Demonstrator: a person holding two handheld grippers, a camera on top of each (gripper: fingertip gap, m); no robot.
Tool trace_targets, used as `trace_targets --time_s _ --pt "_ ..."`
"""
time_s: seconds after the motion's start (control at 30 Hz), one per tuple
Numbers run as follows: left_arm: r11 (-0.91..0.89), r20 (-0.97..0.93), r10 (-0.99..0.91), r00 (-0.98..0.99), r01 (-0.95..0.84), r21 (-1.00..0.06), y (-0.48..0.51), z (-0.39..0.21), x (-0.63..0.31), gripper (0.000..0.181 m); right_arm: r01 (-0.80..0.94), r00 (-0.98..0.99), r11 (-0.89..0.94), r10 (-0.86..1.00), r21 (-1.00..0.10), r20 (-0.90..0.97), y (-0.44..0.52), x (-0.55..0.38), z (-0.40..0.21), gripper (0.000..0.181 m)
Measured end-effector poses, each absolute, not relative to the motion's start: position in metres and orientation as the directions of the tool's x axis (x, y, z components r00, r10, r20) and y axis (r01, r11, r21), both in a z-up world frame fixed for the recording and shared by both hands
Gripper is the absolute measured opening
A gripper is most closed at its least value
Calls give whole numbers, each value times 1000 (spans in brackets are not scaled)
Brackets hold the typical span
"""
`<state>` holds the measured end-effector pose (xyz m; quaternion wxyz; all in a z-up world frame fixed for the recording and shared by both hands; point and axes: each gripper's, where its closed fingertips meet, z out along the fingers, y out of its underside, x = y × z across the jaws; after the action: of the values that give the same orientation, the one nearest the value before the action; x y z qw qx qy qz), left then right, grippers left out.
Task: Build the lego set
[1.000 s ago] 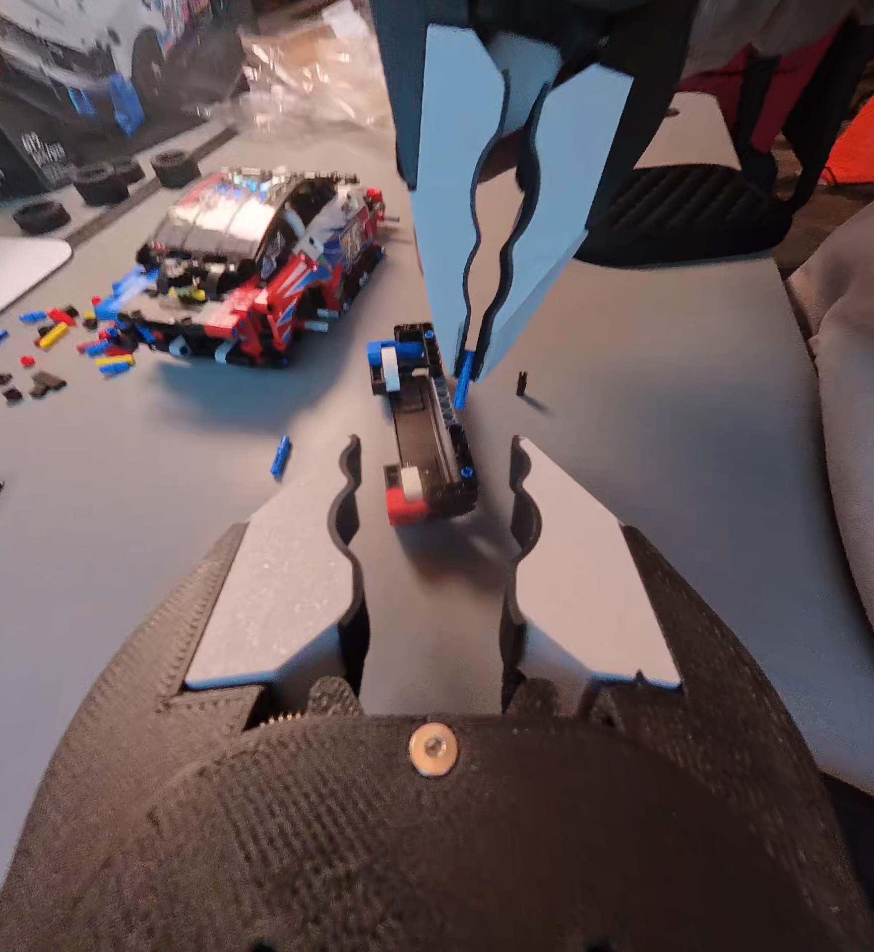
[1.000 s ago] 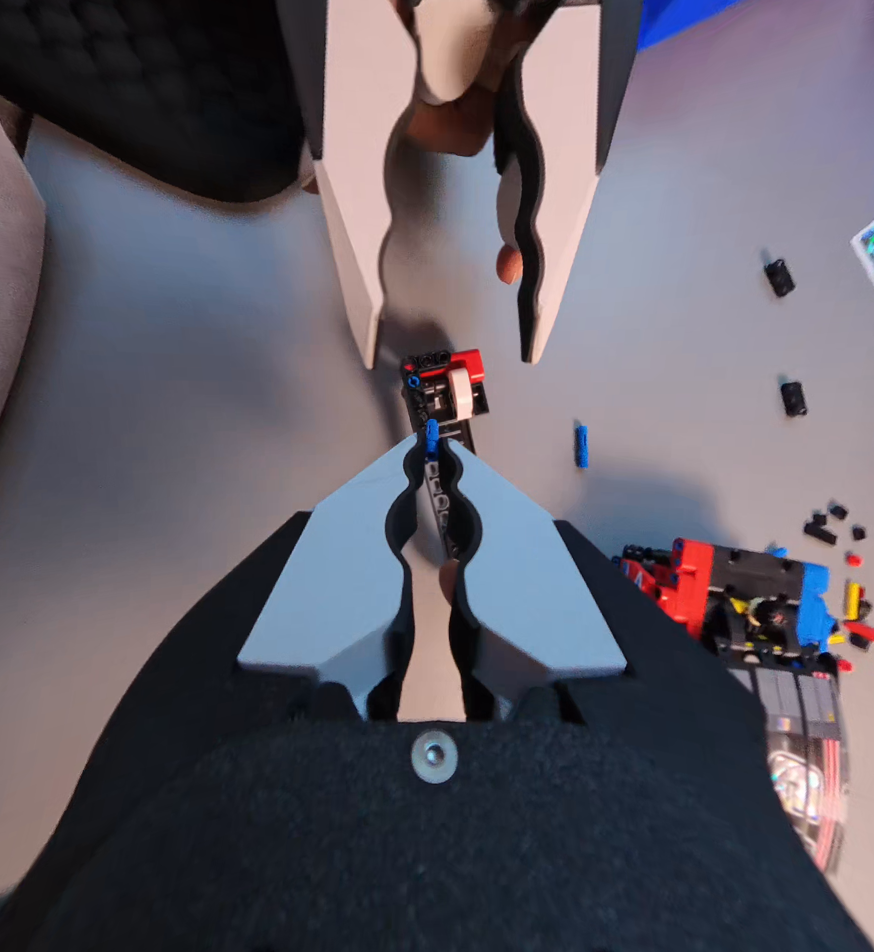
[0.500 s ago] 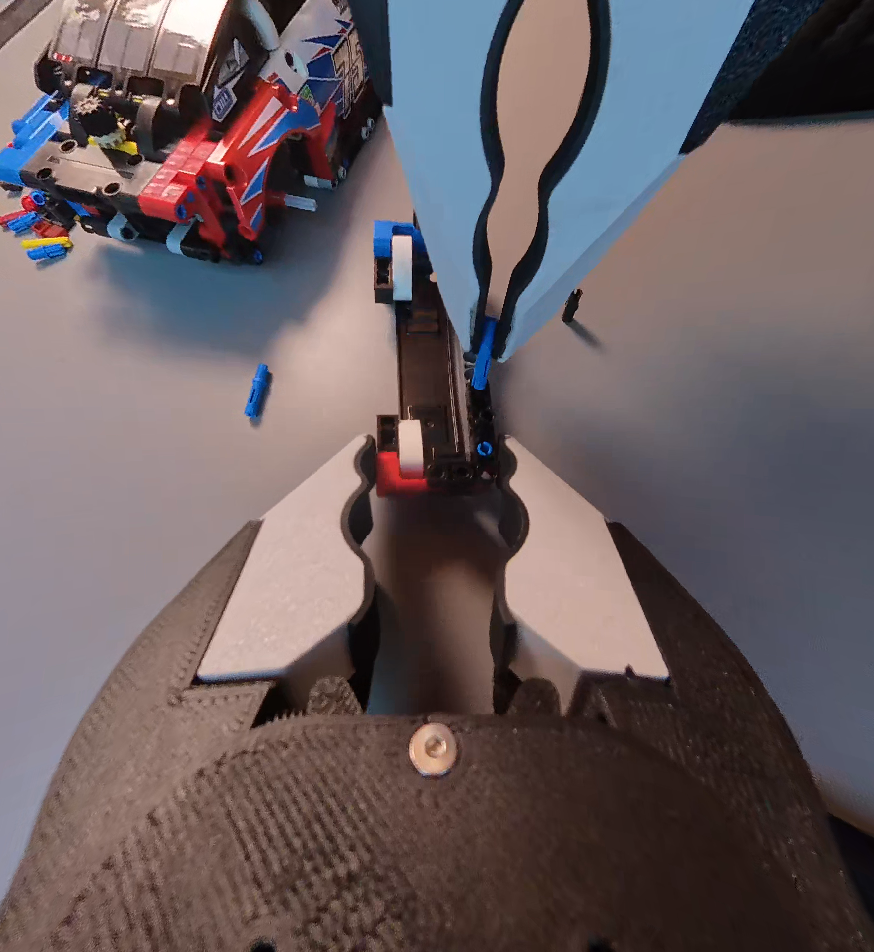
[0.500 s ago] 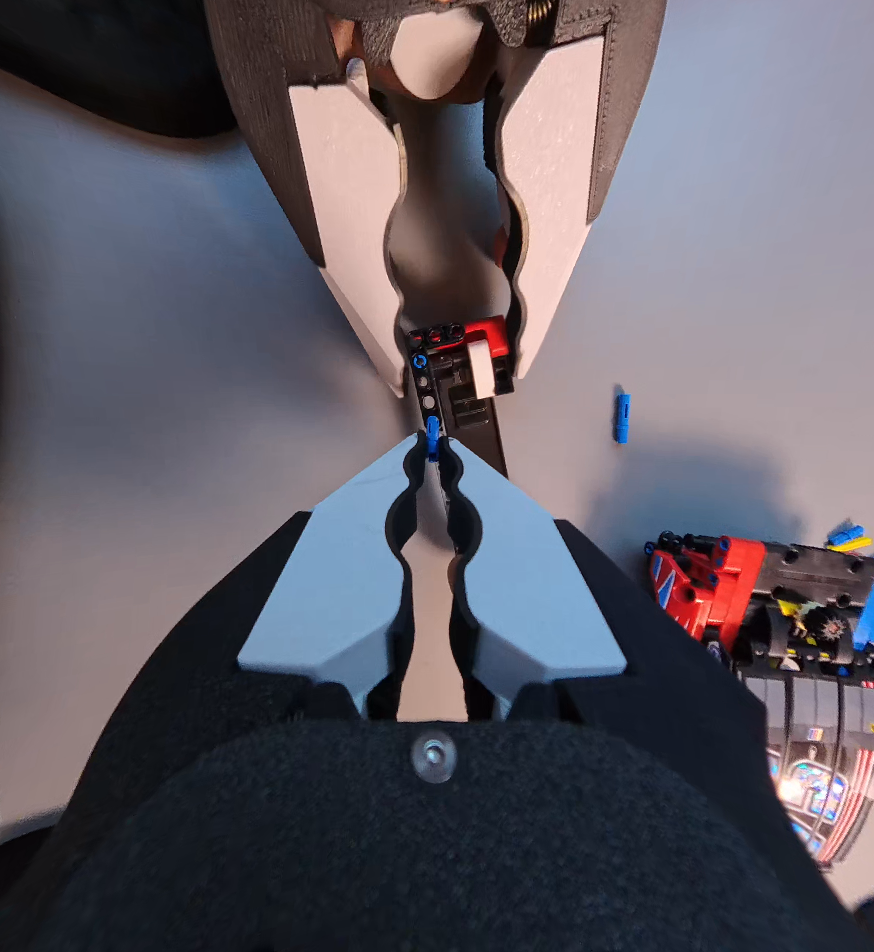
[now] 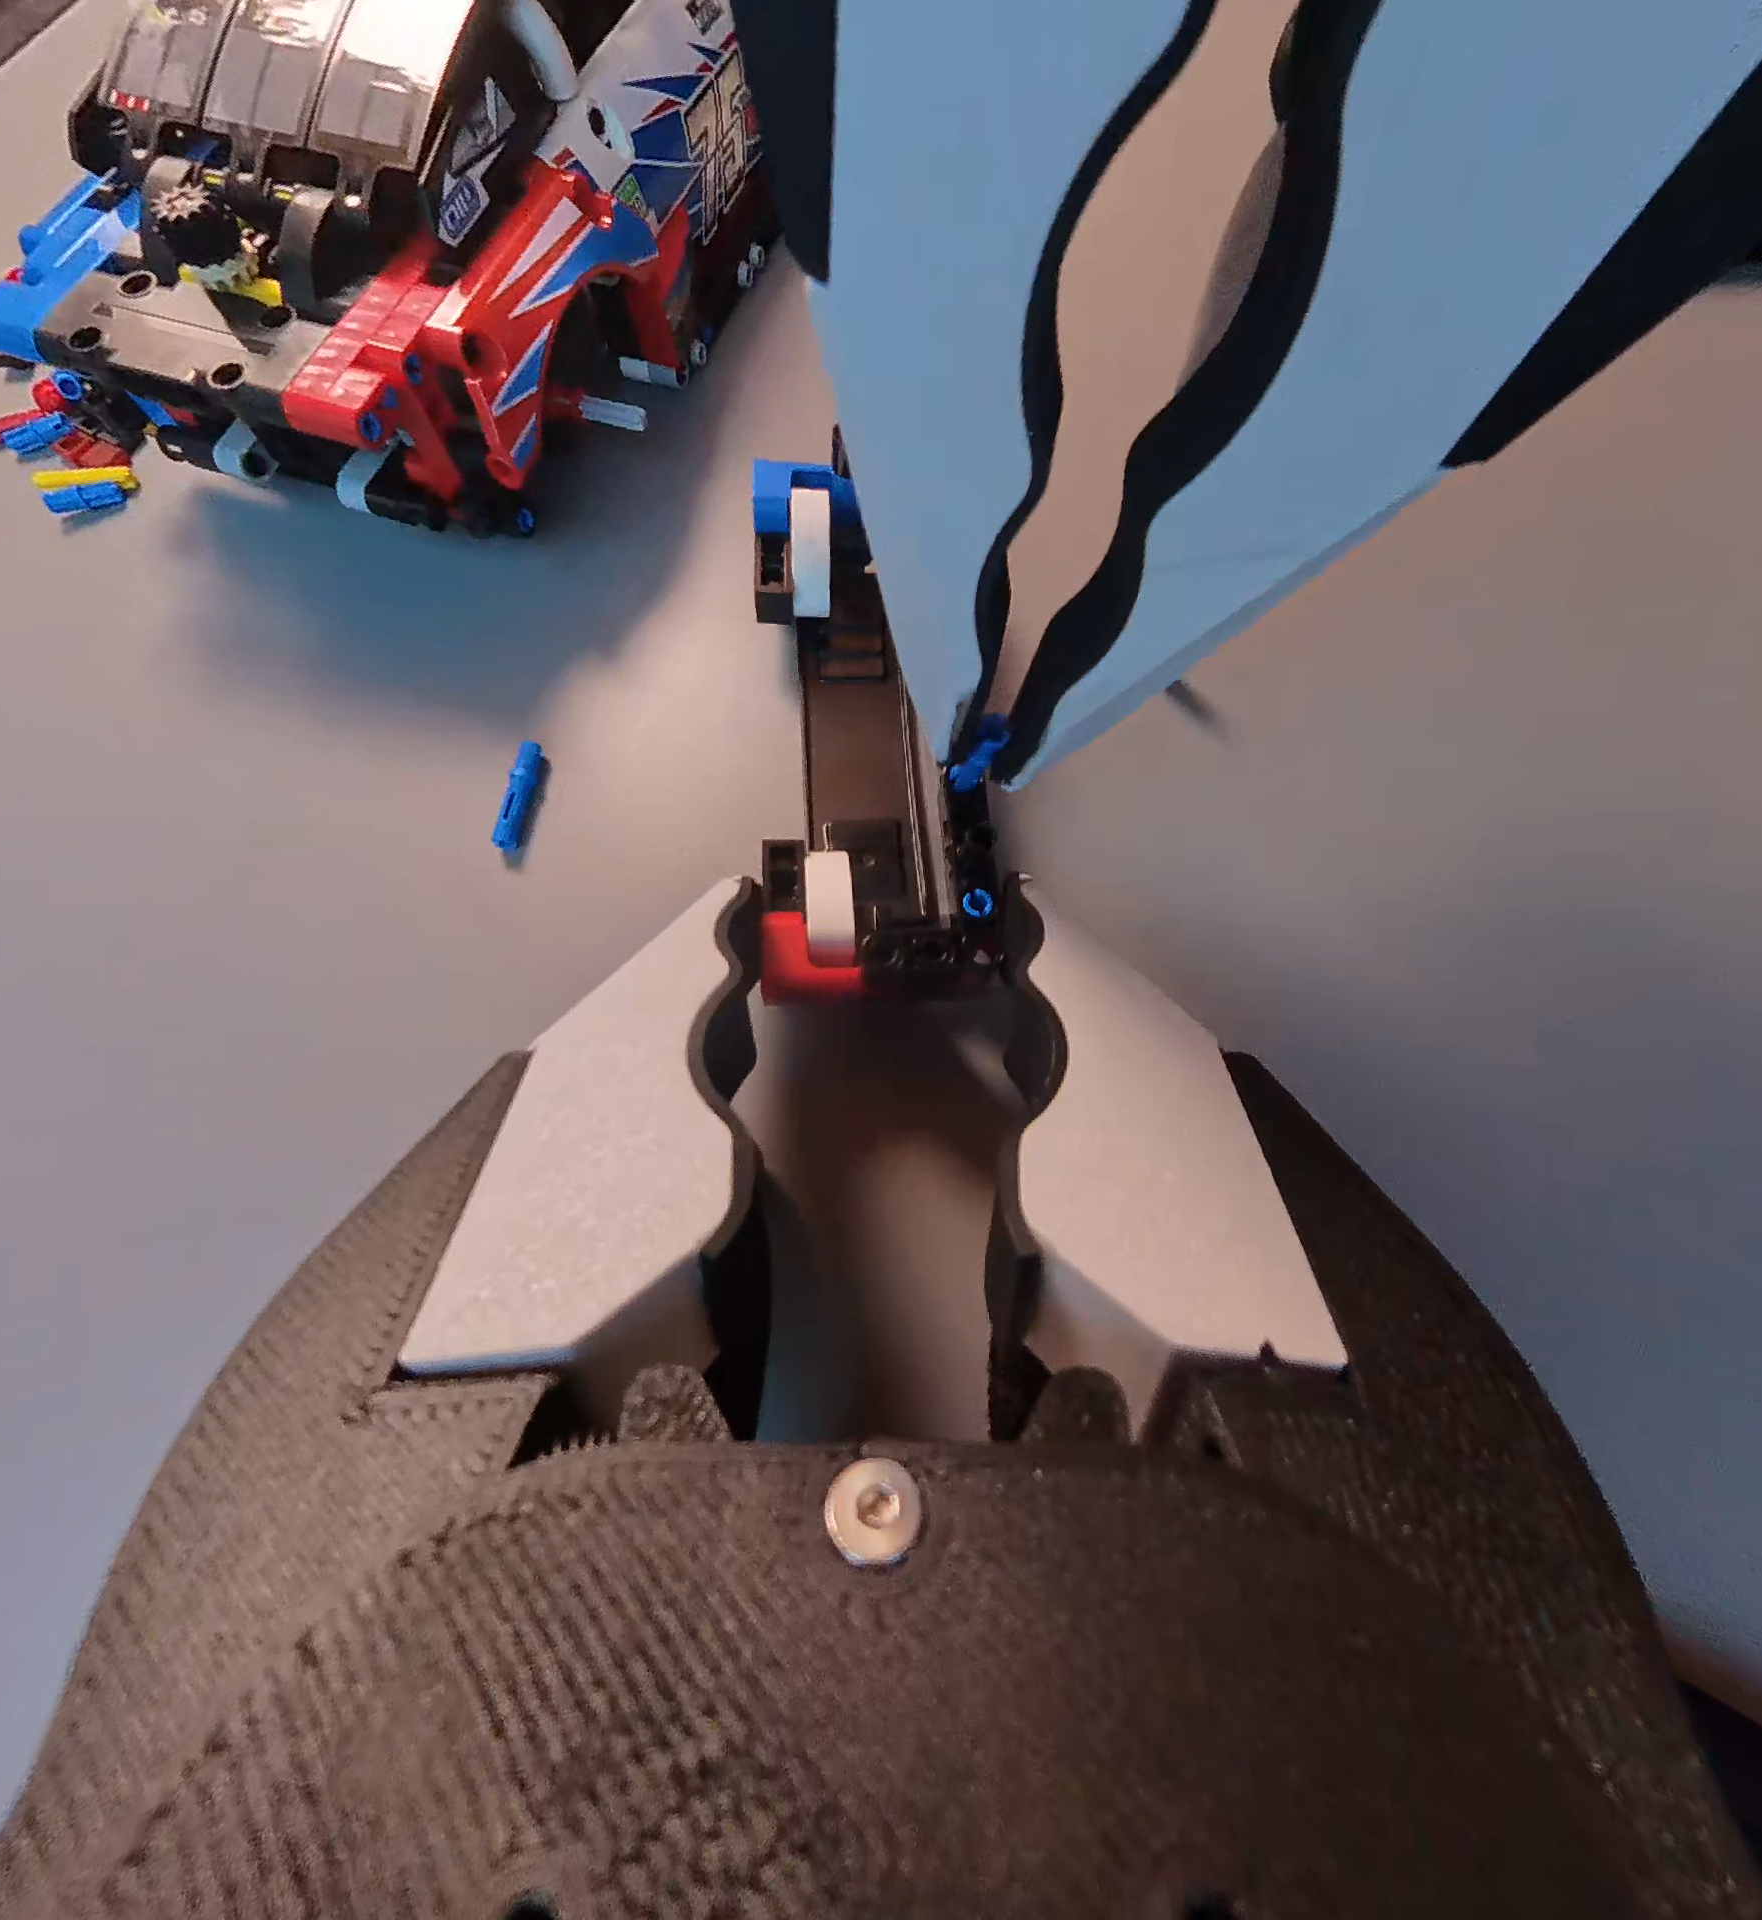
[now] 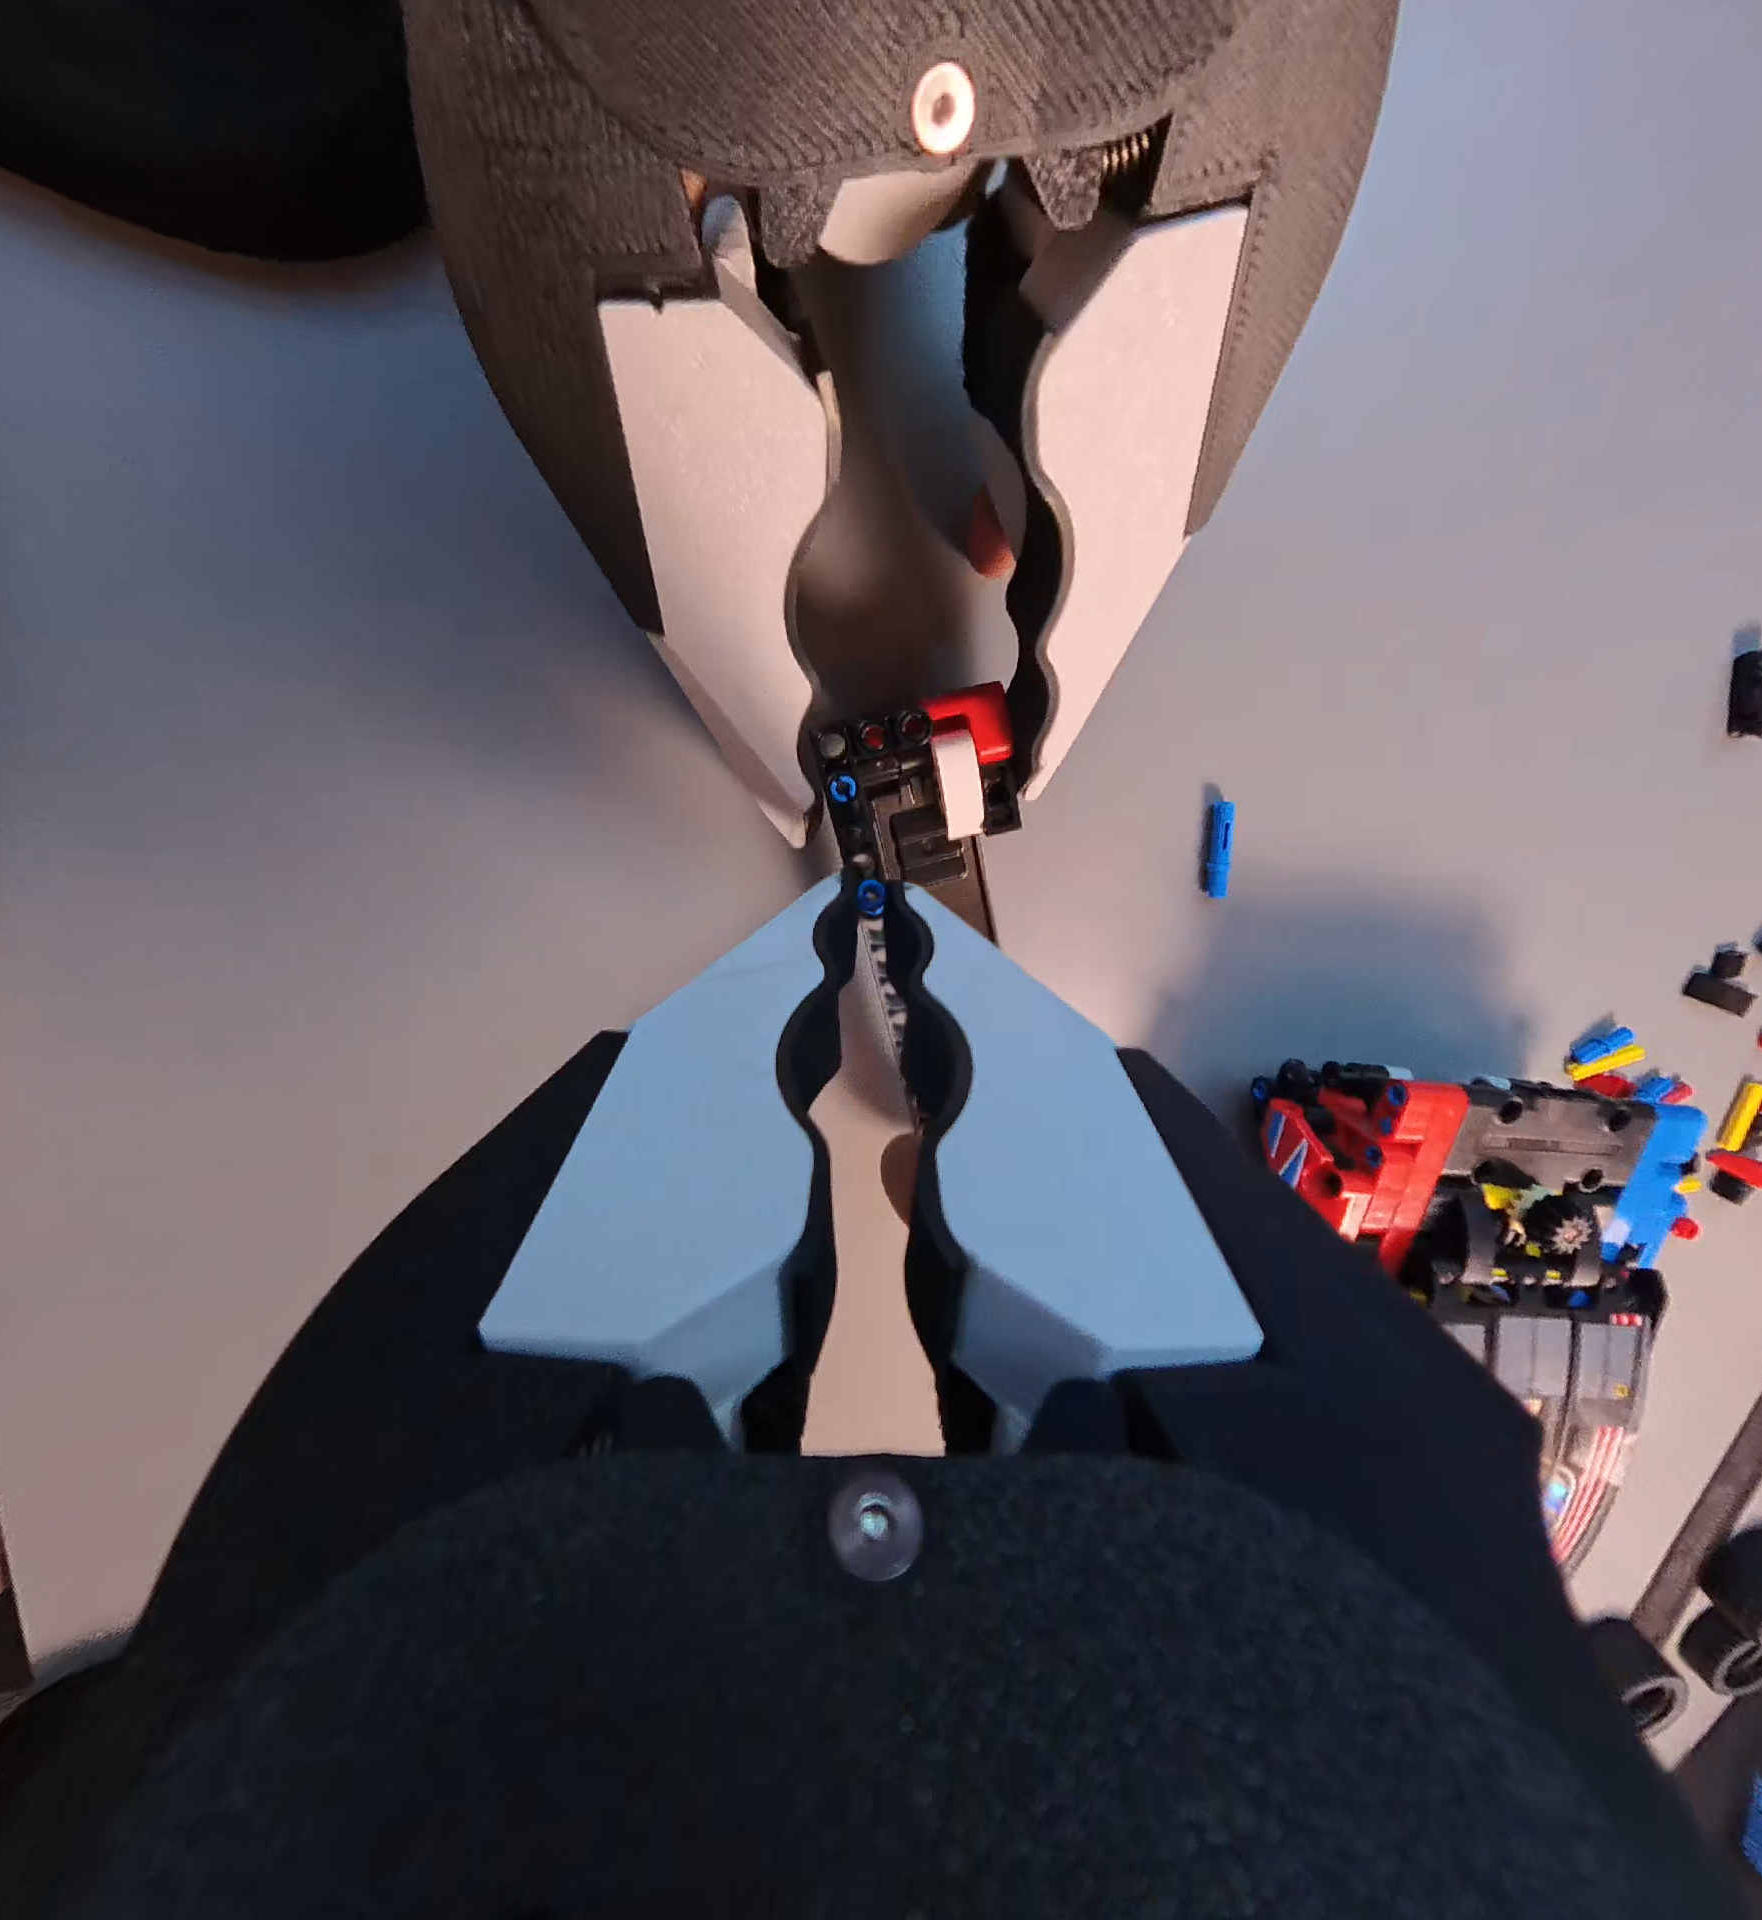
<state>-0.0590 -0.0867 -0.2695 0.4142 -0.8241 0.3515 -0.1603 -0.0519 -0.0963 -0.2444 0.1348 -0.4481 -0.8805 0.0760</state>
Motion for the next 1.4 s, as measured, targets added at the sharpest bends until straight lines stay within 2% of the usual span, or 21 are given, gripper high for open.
trace_targets --time_s 0.1,0.33,0.53,0.77,1.1,1.4 --pt "-409 -28 -713 701 -448 -795 -87 -270 -59 44 753 -593 619 785 -222 180 -94 -49 -245 1" --pt "-406 -33 -713 701 -451 -795 -87 -270 -59 44 762 -543 560 826 -326 151 -95 -49 -245 2" --pt "-408 -34 -711 703 -451 -794 -87 -270 -59 44 752 -552 565 821 -339 144 -96 -51 -246 2" --pt "-409 -35 -711 703 -452 -793 -87 -270 -59 44 744 -515 515 848 -424 127 -94 -48 -245 2" --pt "-408 -44 -707 706 -458 -790 -86 -271 -60 44 702 -584 617 785 -356 208 -97 -50 -248 2" --pt "-416 -37 -698 715 -447 -792 -86 -270 -62 44 738 -453 455 881 -499 134 -92 -50 -246 2"
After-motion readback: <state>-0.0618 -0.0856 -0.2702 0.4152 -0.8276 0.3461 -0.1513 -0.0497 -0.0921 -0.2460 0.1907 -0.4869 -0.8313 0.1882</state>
